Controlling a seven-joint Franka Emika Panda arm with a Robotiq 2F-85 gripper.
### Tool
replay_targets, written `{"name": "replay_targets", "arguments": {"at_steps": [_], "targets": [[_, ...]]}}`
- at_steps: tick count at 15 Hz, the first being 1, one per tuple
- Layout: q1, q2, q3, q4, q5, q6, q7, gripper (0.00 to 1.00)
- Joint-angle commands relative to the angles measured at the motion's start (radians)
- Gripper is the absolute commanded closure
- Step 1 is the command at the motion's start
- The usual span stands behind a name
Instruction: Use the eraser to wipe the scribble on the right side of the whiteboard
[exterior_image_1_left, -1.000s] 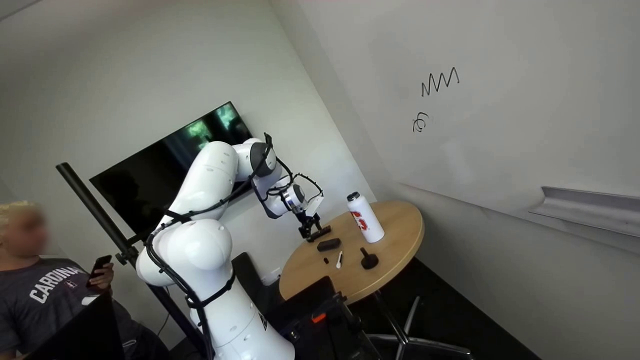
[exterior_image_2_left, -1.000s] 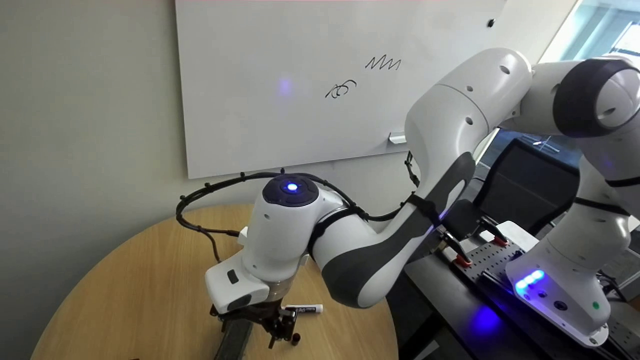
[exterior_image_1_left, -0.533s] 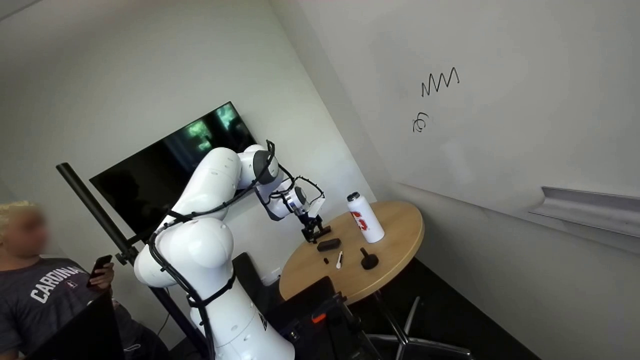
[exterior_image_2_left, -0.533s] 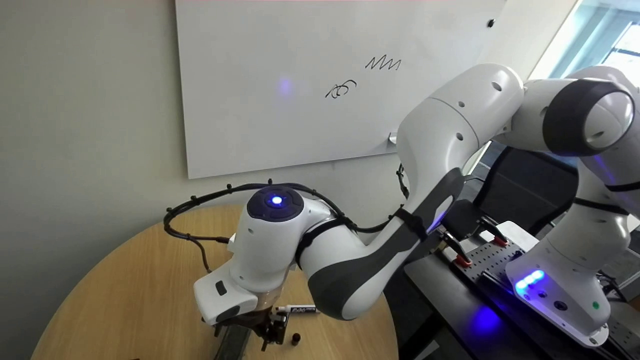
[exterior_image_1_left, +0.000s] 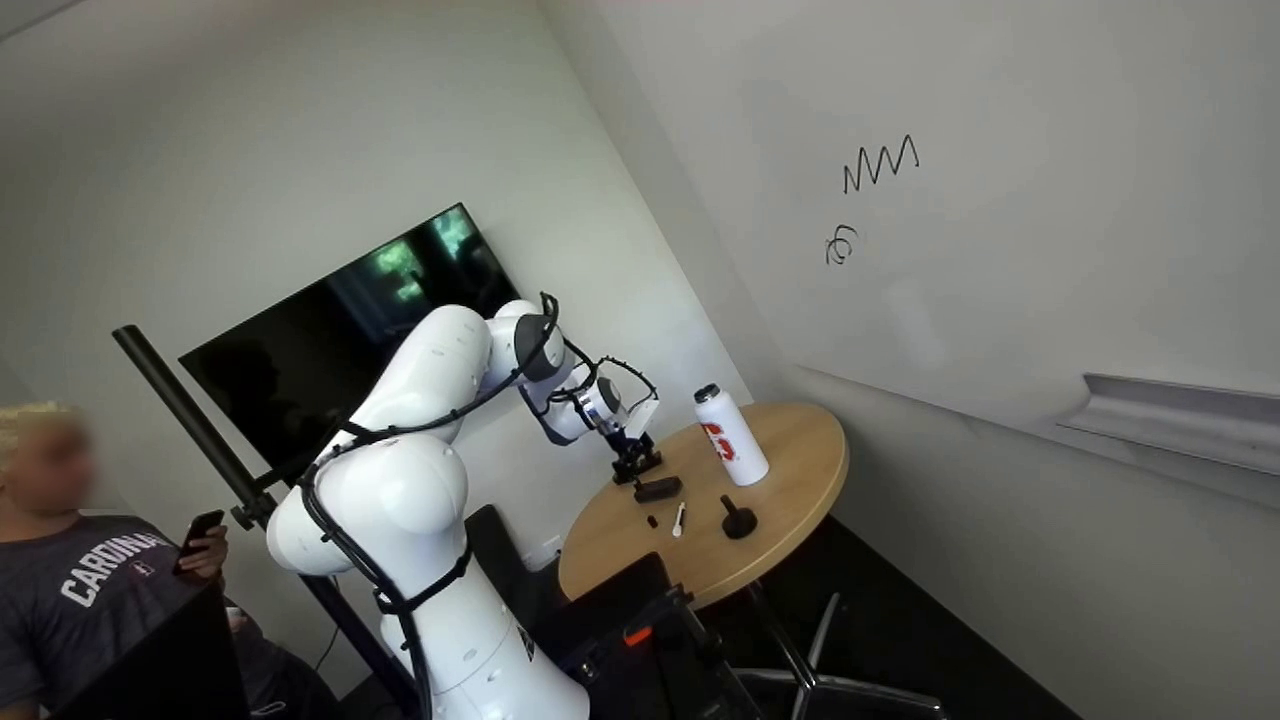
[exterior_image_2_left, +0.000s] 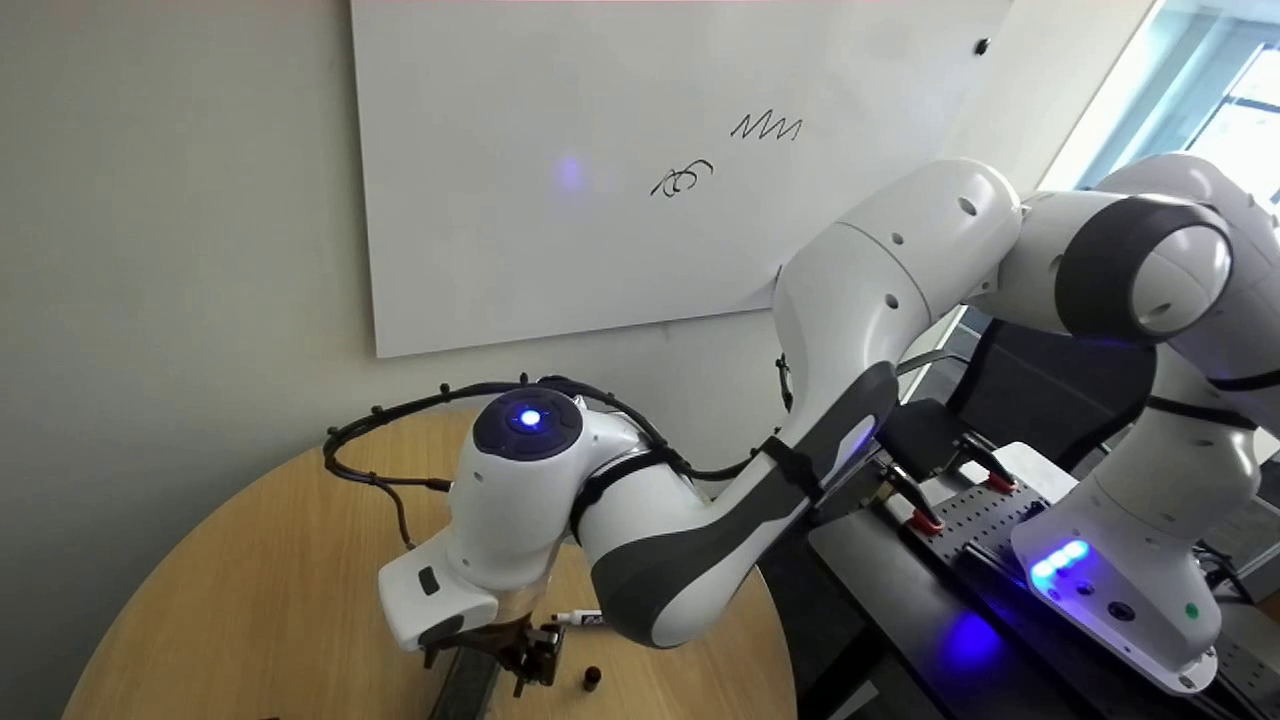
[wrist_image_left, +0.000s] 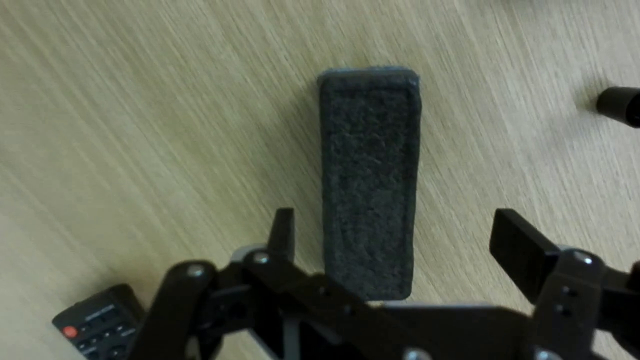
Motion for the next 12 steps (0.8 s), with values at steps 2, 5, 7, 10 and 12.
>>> {"name": "replay_targets", "arguments": {"at_steps": [2, 5, 7, 10, 12], "targets": [[0.015, 0.048, -0.016, 0.080, 0.029, -0.043, -0.046, 0.00], [0.015, 0.066, -0.018, 0.097, 0.034, -0.051, -0.060, 0.00], [0.015, 0.074, -0.020, 0.106, 0.036, -0.056, -0.065, 0.00], [0.017, 0.086, -0.021, 0.122, 0.042, -0.070, -0.077, 0.00], [0.018, 0.093, -0.022, 0.133, 0.045, -0.080, -0.078, 0.00]]}}
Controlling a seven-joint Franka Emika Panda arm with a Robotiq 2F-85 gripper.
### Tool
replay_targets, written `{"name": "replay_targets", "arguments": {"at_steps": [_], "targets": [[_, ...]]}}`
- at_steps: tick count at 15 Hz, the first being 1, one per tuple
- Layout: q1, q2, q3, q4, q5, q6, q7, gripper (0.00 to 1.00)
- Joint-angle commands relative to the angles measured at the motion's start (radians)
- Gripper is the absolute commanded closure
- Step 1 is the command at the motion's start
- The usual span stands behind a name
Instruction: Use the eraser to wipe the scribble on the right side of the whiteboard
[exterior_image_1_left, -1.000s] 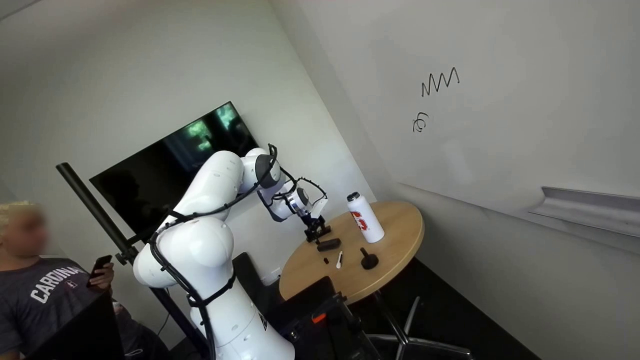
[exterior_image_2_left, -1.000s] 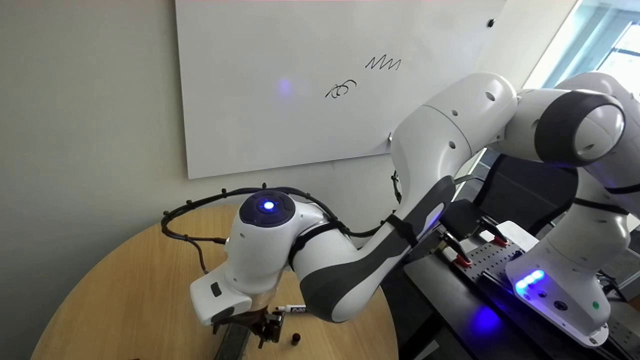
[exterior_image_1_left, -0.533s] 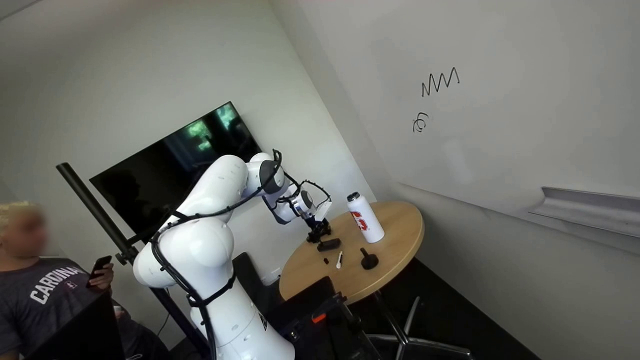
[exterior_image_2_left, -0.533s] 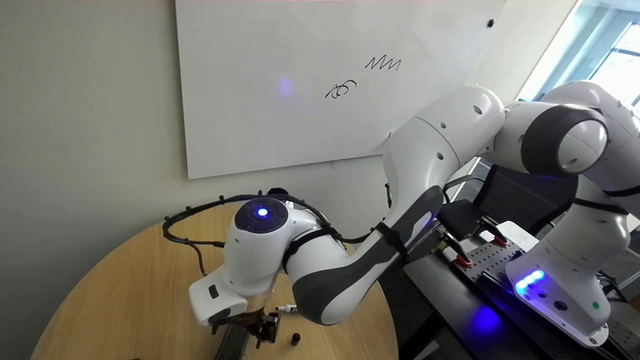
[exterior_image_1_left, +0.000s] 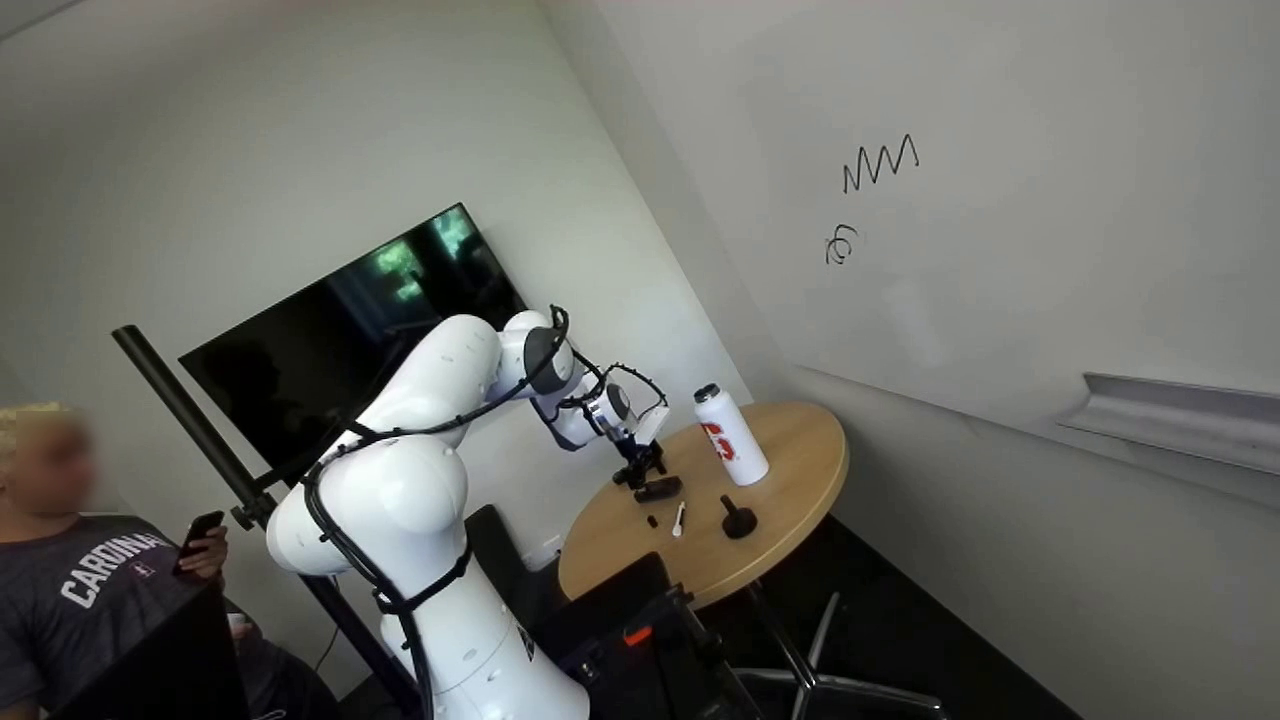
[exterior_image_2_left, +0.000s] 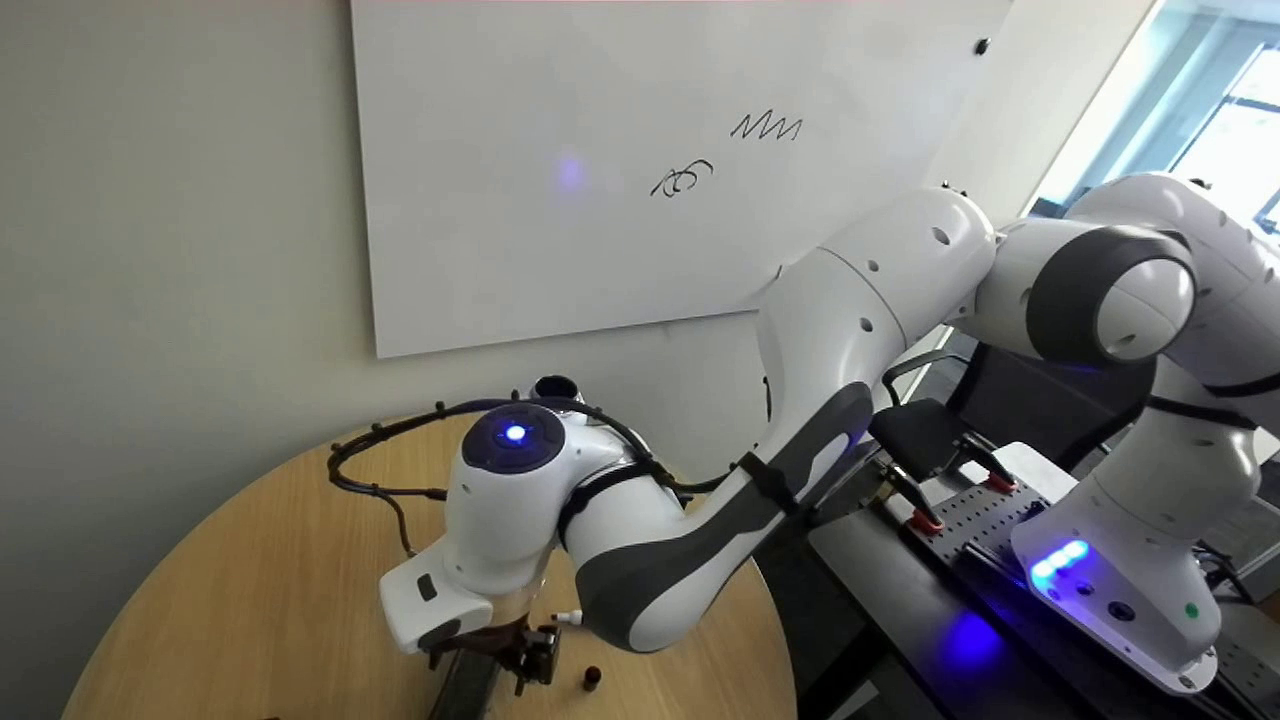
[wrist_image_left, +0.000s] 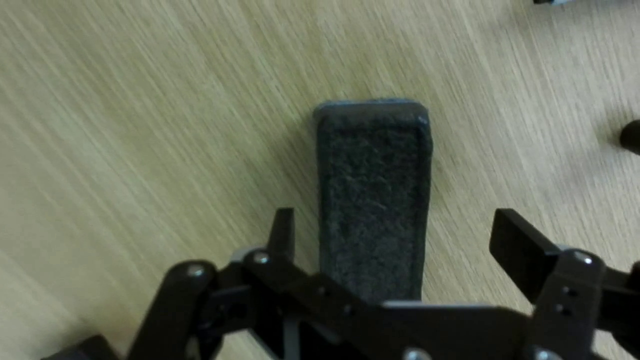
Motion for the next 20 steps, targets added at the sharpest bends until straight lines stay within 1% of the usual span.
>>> {"name": "replay_targets", "arguments": {"at_steps": [1, 11, 12, 13, 15, 16, 17, 19, 20], "targets": [[0.017, 0.021, -0.014, 0.058, 0.032, -0.051, -0.041, 0.00], [0.024, 0.063, -0.015, 0.119, 0.053, -0.083, -0.074, 0.00], [0.026, 0.066, -0.016, 0.125, 0.055, -0.085, -0.081, 0.06], [0.028, 0.069, -0.017, 0.131, 0.056, -0.087, -0.084, 0.28], [0.032, 0.074, -0.019, 0.141, 0.056, -0.091, -0.090, 0.33], [0.033, 0.076, -0.020, 0.145, 0.058, -0.093, -0.096, 0.39], [0.034, 0.079, -0.021, 0.150, 0.058, -0.096, -0.097, 0.49], [0.037, 0.084, -0.023, 0.160, 0.059, -0.103, -0.097, 0.65], [0.039, 0.086, -0.024, 0.166, 0.060, -0.106, -0.097, 0.71]]}}
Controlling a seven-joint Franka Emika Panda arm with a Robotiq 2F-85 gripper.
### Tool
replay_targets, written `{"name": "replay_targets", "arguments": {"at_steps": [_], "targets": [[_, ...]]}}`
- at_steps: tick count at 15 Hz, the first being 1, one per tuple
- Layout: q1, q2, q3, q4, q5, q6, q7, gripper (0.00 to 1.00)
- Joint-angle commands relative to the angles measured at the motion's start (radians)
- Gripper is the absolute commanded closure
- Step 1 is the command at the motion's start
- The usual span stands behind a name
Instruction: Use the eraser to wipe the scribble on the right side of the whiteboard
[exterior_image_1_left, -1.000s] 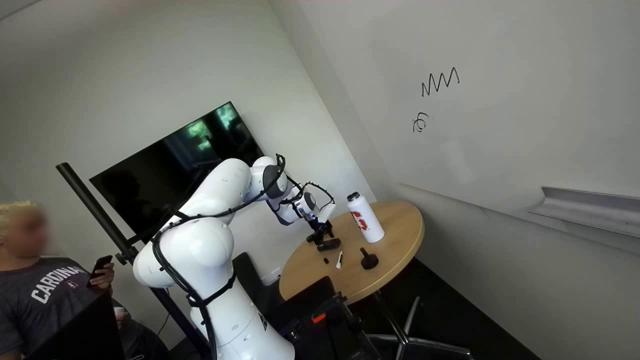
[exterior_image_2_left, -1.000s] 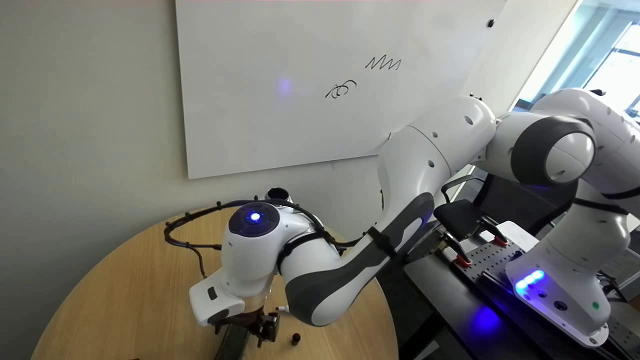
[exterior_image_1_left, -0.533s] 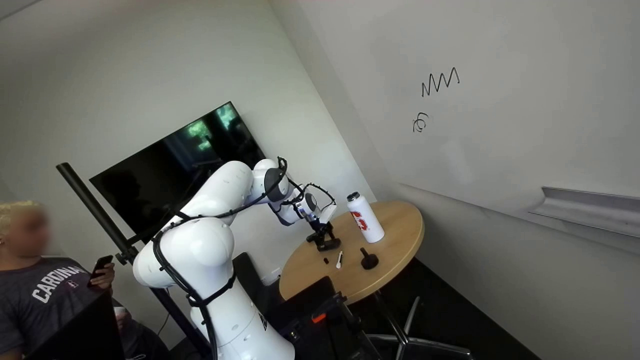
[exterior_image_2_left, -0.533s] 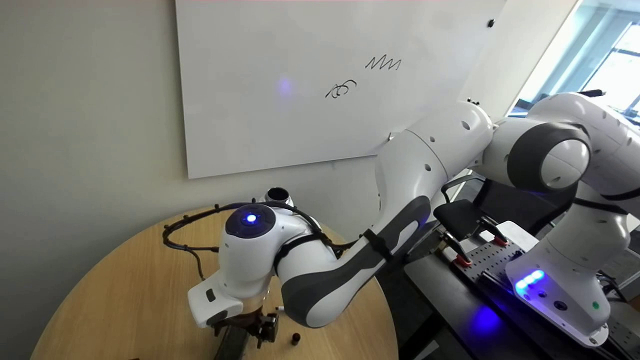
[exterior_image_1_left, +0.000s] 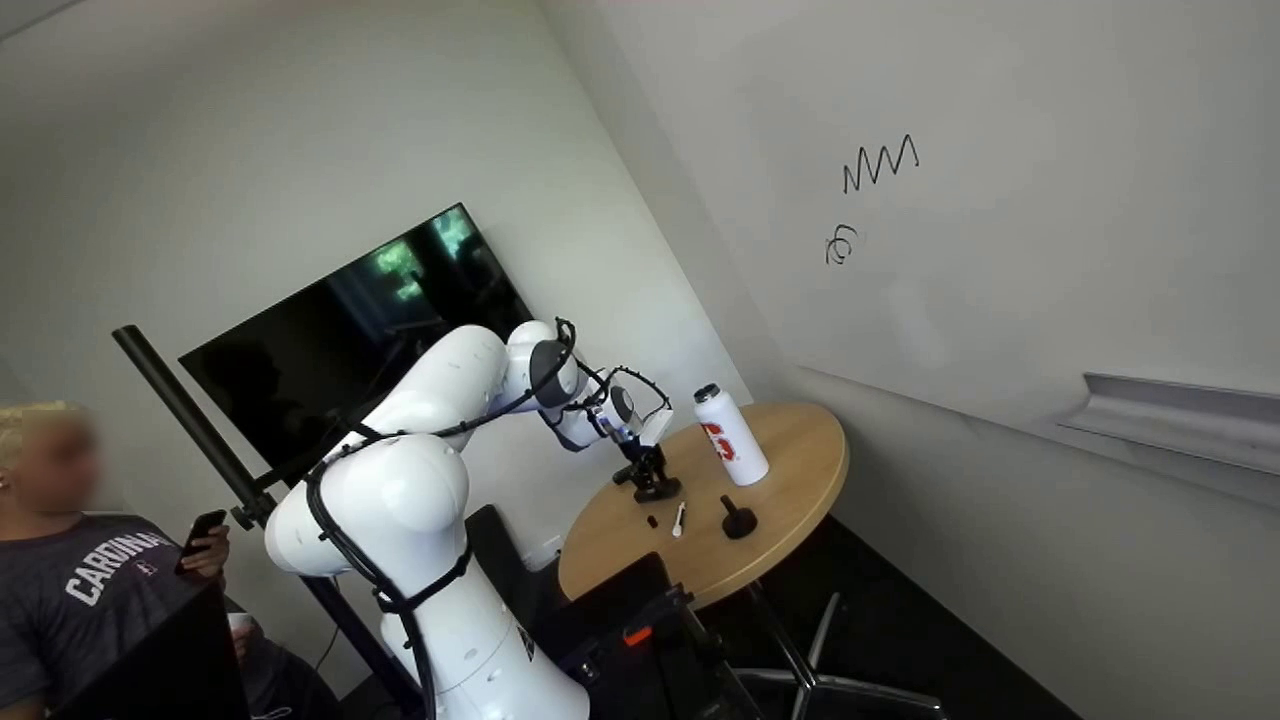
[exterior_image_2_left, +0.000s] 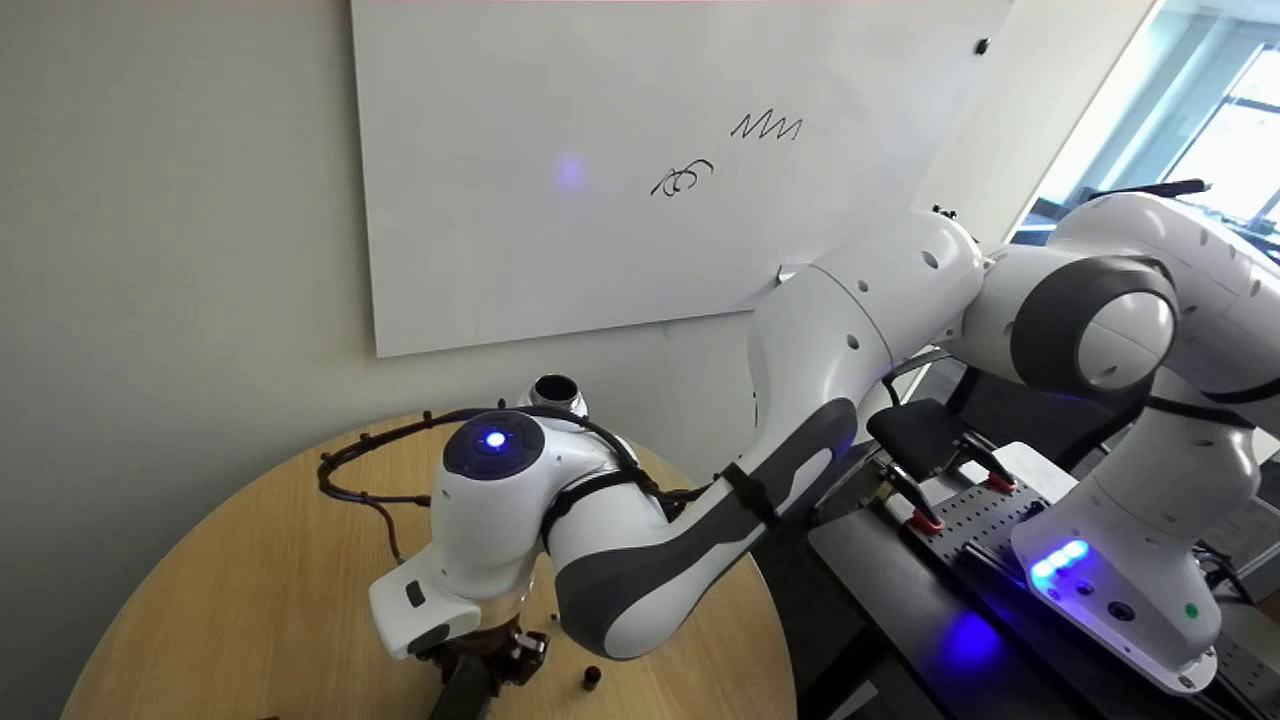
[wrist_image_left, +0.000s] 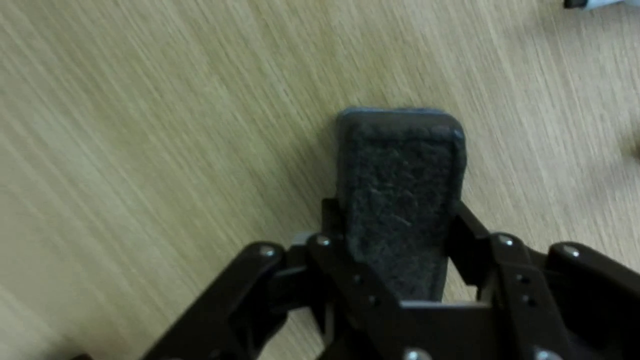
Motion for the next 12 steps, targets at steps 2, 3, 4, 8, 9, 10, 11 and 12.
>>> {"name": "replay_targets", "arguments": {"at_steps": [2, 3, 4, 8, 9, 10, 11, 12], "targets": [[0.031, 0.009, -0.029, 0.057, 0.029, -0.068, -0.026, 0.72], [0.039, -0.005, -0.040, 0.050, 0.025, -0.076, -0.007, 0.72], [0.046, -0.026, -0.050, 0.034, 0.021, -0.076, 0.013, 0.72], [0.052, -0.173, -0.074, -0.102, -0.046, -0.015, 0.190, 0.72], [0.060, -0.216, -0.095, -0.135, -0.065, -0.011, 0.250, 0.72], [0.067, -0.255, -0.112, -0.163, -0.084, -0.012, 0.300, 0.72], [0.074, -0.303, -0.132, -0.202, -0.106, -0.010, 0.357, 0.72], [0.084, -0.352, -0.156, -0.243, -0.128, -0.016, 0.417, 0.72]]}}
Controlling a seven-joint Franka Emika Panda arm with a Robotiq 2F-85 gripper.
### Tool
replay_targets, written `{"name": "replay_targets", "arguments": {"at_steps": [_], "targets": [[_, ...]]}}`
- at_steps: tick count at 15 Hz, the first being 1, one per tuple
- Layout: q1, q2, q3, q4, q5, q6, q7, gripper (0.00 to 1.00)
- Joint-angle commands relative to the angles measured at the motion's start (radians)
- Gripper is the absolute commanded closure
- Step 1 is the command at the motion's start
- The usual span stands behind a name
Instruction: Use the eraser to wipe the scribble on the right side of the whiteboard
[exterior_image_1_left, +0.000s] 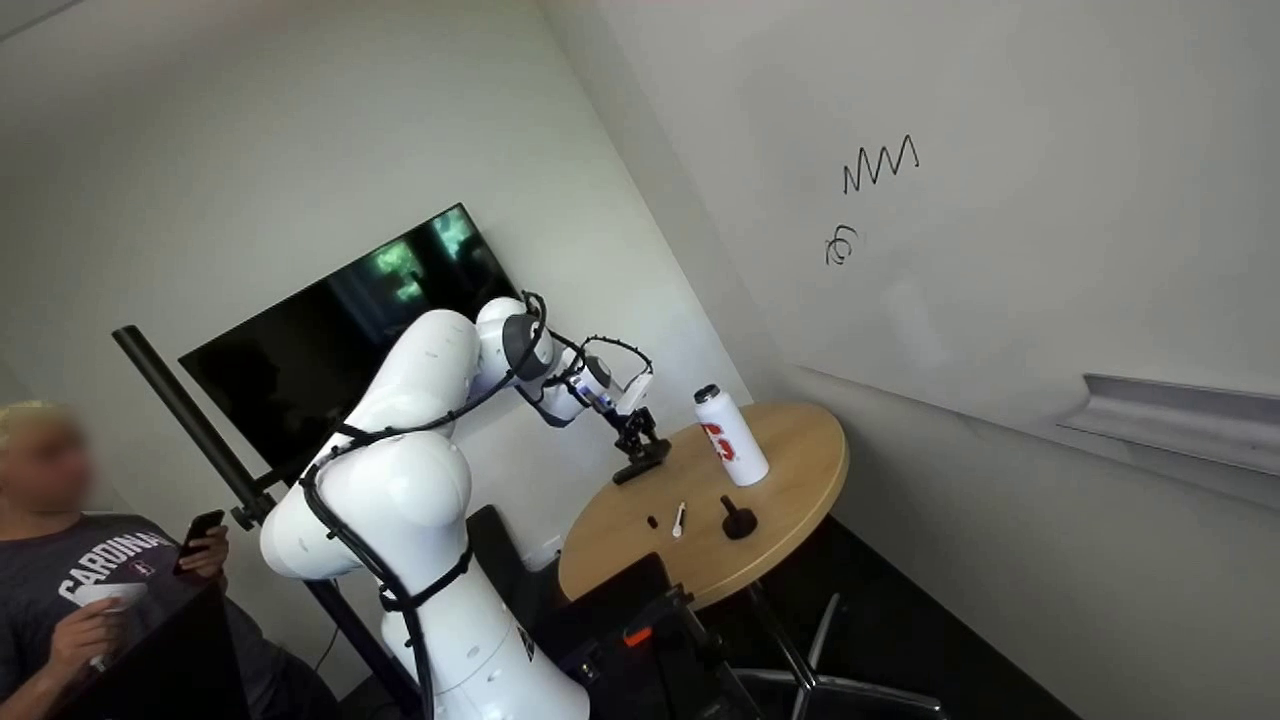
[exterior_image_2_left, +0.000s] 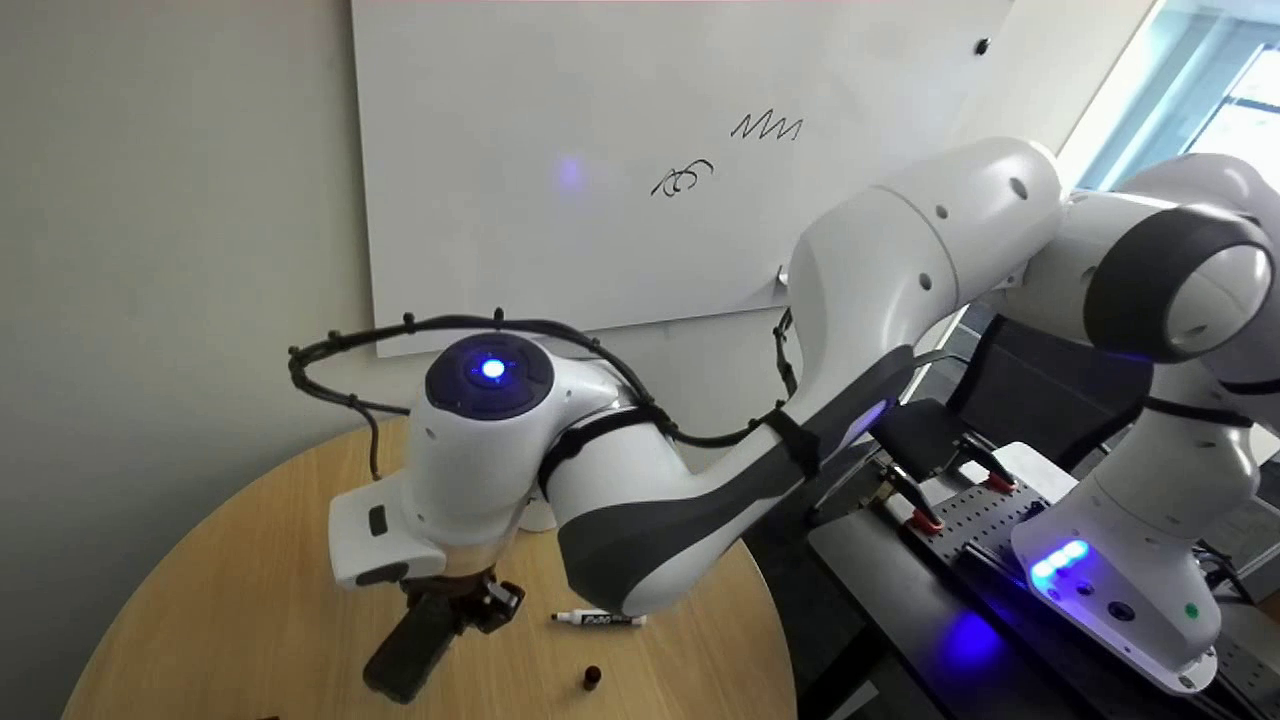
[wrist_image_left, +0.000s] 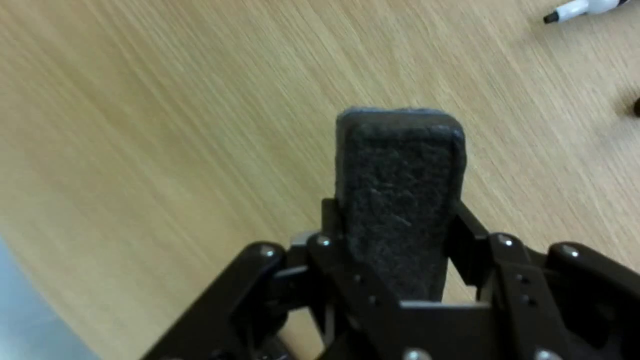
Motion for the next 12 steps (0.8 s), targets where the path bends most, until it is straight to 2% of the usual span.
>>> {"name": "replay_targets", "arguments": {"at_steps": [1, 3, 7, 8, 9, 10, 12], "targets": [[0.028, -0.229, -0.092, -0.232, -0.073, 0.008, 0.211, 0.72], [0.053, -0.319, -0.136, -0.302, -0.107, -0.013, 0.312, 0.72], [0.077, -0.486, -0.161, -0.461, -0.226, -0.025, 0.511, 0.72], [0.077, -0.520, -0.147, -0.504, -0.258, -0.025, 0.534, 0.72], [0.076, -0.511, -0.110, -0.492, -0.262, -0.074, 0.487, 0.72], [0.039, -0.430, -0.099, -0.390, -0.250, -0.037, 0.472, 0.47], [0.047, -0.468, -0.079, -0.436, -0.260, -0.068, 0.471, 0.47]]}}
